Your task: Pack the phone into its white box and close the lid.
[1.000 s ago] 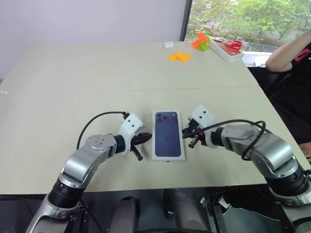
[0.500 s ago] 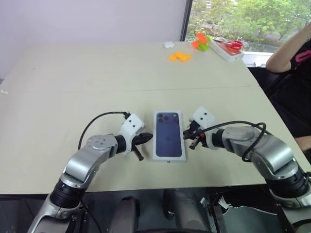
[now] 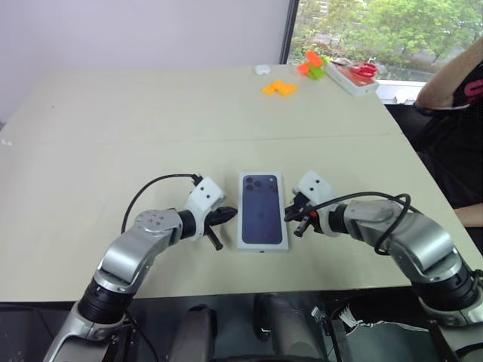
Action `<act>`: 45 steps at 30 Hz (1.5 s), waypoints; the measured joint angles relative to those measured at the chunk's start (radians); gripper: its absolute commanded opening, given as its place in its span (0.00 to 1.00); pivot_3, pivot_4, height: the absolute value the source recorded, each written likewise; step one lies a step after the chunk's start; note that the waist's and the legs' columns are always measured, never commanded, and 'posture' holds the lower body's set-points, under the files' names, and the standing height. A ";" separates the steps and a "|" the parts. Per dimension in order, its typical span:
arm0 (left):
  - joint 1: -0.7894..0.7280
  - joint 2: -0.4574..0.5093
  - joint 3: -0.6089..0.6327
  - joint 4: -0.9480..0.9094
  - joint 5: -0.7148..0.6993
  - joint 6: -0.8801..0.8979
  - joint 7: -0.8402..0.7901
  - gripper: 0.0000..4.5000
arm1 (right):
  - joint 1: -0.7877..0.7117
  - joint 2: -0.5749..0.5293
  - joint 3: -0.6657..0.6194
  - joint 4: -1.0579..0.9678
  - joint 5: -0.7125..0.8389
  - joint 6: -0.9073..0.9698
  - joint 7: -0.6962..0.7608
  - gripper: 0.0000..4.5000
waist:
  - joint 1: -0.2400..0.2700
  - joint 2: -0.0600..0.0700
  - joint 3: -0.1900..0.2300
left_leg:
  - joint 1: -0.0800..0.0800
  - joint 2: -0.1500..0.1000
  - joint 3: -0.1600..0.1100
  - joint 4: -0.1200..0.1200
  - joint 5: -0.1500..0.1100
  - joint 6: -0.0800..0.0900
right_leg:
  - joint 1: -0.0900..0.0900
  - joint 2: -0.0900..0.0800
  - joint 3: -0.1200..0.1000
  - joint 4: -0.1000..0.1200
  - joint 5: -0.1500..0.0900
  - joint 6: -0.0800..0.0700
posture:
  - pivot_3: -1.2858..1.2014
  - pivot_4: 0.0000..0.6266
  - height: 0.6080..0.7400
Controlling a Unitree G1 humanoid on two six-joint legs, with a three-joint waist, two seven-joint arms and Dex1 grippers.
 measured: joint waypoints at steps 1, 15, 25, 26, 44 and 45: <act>0.000 0.000 0.000 0.000 -0.001 0.000 -0.001 0.00 | 0.000 -0.011 0.000 -0.001 -0.002 -0.008 0.010 0.00 | 0.000 0.000 0.000 | 0.000 0.000 0.000 0.000 0.000 0.000 | 0.000 0.000 0.000 0.000 0.000 0.000 | 0.52 0.24 0.89; 0.005 0.011 0.087 0.010 -0.044 -0.010 -0.015 0.00 | 0.077 -0.142 -0.143 -0.063 0.017 -0.211 0.205 0.00 | -0.001 0.000 0.000 | 0.001 0.000 0.000 0.000 0.000 0.000 | 0.001 0.000 0.000 0.000 -0.001 0.001 | 0.52 0.24 0.89; -0.179 -0.091 0.085 0.120 -0.031 -0.024 0.054 0.00 | 0.106 -0.071 -0.065 -0.144 0.066 -0.187 0.209 0.00 | 0.004 0.000 0.000 | 0.000 -0.002 0.000 0.002 -0.001 0.001 | 0.002 -0.001 0.000 -0.001 0.001 0.000 | 0.52 0.24 0.89; -0.206 -0.101 0.051 0.153 -0.009 -0.019 0.065 0.00 | 0.106 -0.068 -0.042 -0.142 0.059 -0.172 0.197 0.00 | 0.003 0.000 0.000 | 0.000 -0.002 0.000 0.002 -0.001 0.001 | 0.002 -0.001 0.000 0.000 0.001 0.000 | 0.52 0.24 0.89; -0.267 -0.109 -0.119 0.234 0.101 0.017 0.059 0.00 | 0.145 -0.055 0.011 -0.149 0.030 -0.103 0.140 0.00 | 0.001 0.000 -0.005 | 0.006 -0.001 0.000 0.002 -0.003 0.006 | 0.012 -0.001 0.000 -0.001 -0.002 0.004 | 0.52 0.24 0.89; -0.252 -0.113 -0.102 0.234 0.096 0.001 0.058 0.00 | 0.145 -0.050 0.008 -0.148 0.030 -0.108 0.138 0.00 | 0.000 0.000 -0.004 | 0.011 -0.001 0.000 0.002 -0.003 0.006 | 0.012 -0.001 0.000 -0.001 -0.002 0.004 | 0.52 0.24 0.89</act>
